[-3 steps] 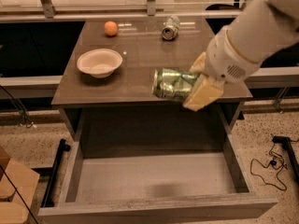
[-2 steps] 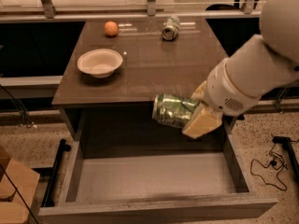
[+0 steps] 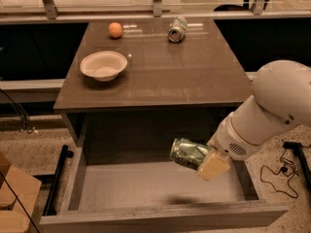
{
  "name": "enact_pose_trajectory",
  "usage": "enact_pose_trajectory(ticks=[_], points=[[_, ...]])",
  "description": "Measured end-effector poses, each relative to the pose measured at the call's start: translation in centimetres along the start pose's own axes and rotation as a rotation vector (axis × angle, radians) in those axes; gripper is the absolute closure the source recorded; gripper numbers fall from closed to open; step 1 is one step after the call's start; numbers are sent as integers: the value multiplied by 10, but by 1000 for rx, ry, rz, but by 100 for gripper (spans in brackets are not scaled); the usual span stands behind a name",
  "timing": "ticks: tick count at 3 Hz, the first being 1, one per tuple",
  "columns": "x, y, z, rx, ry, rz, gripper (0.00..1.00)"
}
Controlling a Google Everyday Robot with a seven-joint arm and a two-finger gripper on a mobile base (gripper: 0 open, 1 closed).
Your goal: Place green can into top drawer
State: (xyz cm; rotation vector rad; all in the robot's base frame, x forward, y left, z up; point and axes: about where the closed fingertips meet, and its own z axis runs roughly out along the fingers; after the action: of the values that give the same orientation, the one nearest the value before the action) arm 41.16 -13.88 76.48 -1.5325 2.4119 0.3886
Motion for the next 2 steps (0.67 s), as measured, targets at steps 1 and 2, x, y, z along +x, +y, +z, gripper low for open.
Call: enact_pose_trajectory(ticks=[1, 2], points=[[0, 0, 0, 0, 0, 0, 100], [16, -10, 20, -9, 21, 57, 100]])
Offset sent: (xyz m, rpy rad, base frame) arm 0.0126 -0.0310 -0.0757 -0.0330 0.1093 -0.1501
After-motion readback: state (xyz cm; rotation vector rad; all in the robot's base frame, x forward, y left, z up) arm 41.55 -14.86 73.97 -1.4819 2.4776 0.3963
